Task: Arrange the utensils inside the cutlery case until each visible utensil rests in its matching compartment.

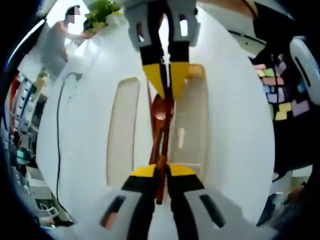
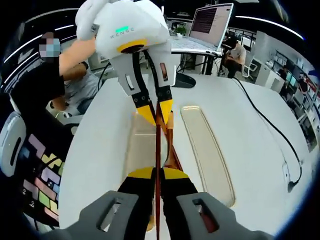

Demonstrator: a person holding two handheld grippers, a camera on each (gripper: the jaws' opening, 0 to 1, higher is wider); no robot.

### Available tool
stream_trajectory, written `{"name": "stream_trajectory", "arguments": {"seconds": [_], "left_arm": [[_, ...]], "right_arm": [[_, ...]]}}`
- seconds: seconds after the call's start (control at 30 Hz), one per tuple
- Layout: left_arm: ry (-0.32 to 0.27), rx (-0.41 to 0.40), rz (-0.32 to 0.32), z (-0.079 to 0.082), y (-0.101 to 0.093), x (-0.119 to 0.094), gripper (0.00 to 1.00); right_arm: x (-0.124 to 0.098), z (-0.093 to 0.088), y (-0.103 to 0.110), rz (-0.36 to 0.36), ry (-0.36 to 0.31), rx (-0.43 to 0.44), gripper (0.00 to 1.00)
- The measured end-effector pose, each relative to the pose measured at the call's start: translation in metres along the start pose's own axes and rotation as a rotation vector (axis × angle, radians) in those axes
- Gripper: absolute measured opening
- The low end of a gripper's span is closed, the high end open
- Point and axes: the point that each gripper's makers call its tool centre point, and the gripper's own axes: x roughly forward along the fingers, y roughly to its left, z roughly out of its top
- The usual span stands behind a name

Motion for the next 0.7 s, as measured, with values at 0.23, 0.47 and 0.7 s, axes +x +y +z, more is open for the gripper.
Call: {"name": "stream_trajectory", "arguments": {"seconds": [0.23,0.47,0.7], "left_arm": [[0.018,-0.010,-0.044,-0.005,-0.013,0.005,0.07],[0.019,-0.058,-0.100,-0.013,-0.024,0.004,0.08],[0.037,-0.072,-0.117,-0.020,-0.029,0.006,0.08]], "right_arm": [[0.010,-0.005,0.015,0.028,0.039,0.030,0.03],[0.016,-0.003,0.023,0.067,0.021,0.060,0.03],[0.023,-0.002,0.028,0.089,0.017,0.081,0.03]]}}
